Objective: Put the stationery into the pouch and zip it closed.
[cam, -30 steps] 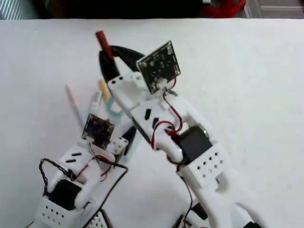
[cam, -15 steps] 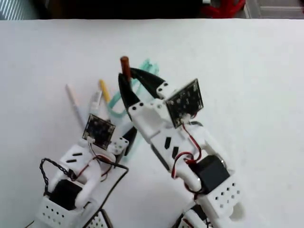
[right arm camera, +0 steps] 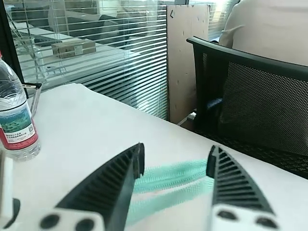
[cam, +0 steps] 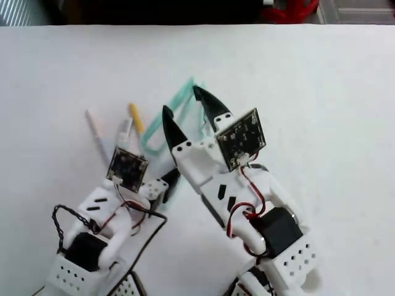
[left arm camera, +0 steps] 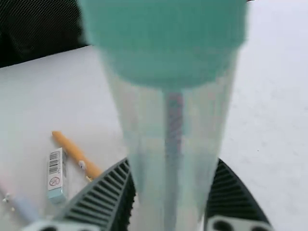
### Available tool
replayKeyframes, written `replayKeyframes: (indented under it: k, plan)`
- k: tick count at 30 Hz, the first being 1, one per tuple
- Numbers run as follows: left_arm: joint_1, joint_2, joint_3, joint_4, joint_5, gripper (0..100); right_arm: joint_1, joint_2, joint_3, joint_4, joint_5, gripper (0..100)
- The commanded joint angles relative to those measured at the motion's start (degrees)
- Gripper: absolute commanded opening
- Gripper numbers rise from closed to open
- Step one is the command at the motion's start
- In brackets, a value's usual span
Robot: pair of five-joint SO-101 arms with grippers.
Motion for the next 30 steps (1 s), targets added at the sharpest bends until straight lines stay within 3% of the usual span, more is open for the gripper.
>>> replayKeyframes:
  k: [1, 5, 11, 14, 21, 26, 30]
  plan:
    - [-0.22, 0.22, 0.09, -0.44, 1.93, 22, 0.48, -1.01, -0.62, 0.31, -0.26, 21.5]
    - [-0.22, 0.22, 0.09, -0.44, 2.02, 22, 0.48, -1.01, -0.7, 0.31, 0.09, 21.1]
    - [-0.22, 0.22, 0.0, -0.44, 2.02, 22, 0.84, -0.92, 0.26, 1.45, 0.18, 7.4]
    - [-0.75, 0.22, -0.09, -0.35, 2.11, 22, 1.27, -1.54, 1.41, 1.8, 0.18, 6.6]
    - [-3.65, 0.22, -0.44, -0.79, 2.37, 9, 11.74, -9.27, -1.58, 6.55, -0.26, 7.4]
    - [-3.56, 0.22, -3.52, -0.44, 2.37, 9, 14.81, -12.79, 2.64, 8.75, 0.18, 7.4]
    - [-4.53, 0.13, -13.98, 4.4, 2.46, 9, 18.86, -12.79, 5.71, 8.66, 0.18, 7.4]
